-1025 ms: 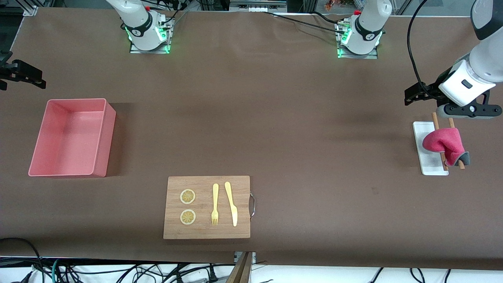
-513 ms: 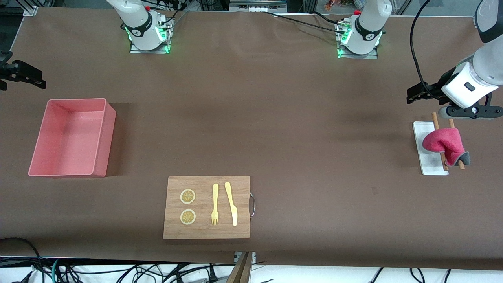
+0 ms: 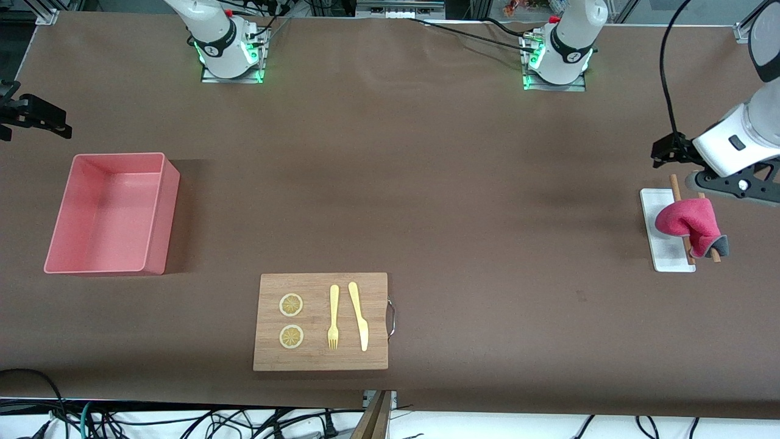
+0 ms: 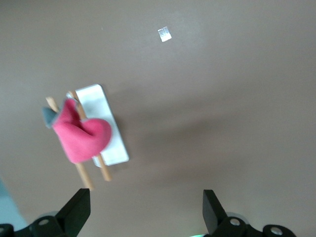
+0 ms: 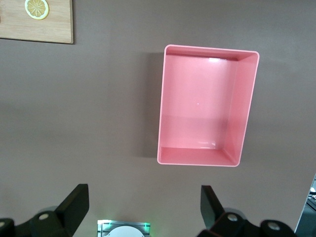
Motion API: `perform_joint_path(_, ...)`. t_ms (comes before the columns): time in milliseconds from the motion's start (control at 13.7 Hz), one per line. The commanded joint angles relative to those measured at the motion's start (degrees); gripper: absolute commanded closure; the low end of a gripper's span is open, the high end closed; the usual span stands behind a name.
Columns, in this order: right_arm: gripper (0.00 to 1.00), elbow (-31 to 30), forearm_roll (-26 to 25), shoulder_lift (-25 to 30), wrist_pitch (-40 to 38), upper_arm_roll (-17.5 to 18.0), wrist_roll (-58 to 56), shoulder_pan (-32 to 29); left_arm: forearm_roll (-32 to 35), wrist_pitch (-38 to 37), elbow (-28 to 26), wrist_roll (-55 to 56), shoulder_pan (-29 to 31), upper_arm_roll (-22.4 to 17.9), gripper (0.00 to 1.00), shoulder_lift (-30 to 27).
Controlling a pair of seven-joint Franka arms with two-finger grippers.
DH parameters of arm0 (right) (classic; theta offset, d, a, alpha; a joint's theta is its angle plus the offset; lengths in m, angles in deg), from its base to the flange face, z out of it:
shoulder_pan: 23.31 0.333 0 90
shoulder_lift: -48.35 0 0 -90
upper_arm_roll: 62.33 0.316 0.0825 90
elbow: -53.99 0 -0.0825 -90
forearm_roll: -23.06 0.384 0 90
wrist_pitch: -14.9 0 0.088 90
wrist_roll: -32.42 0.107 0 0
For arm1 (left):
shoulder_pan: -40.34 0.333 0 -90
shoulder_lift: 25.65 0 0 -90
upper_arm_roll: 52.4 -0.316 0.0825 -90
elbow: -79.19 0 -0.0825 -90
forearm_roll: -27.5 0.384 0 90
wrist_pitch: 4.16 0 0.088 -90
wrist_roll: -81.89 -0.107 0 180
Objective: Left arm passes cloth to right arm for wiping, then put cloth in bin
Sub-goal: 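Move the left gripper down toward the pink cloth on the white tray, then grasp the pink cloth with the left gripper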
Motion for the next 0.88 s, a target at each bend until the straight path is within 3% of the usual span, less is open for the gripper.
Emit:
perform_joint_path(0, 0.0, 0.28, 0.29, -0.05, 0.22, 0.22, 0.29, -0.46, 3.84, -1.58, 5.43, -8.56, 1.39, -0.69, 0.0, 6.65)
perform_joint_path(146, 0.0, 0.28, 0.55, -0.05, 0.22, 0.22, 0.38, -0.46, 4.89, -1.58, 7.36, -8.92, 2.45, -1.05, 0.0, 12.0)
perform_joint_path(366, 0.0, 0.28, 0.64, 0.04, 0.22, 0.22, 0.55, -0.46, 20.32, -1.58, 7.73, -9.09, 1.58, -0.79, 0.0, 17.11)
perform_joint_path(513, 0.0, 0.28, 0.55, -0.05, 0.22, 0.21, 0.64, -0.46, 27.02, -1.49, 7.9, -8.22, 0.7, -0.7, 0.0, 22.28)
perform_joint_path(806, 0.0, 0.28, 0.55, -0.05, 0.66, 0.22, 0.55, -0.46, 26.96, 5.61, 9.4, -9.1, 5.43, -0.96, 0.0, 28.54)
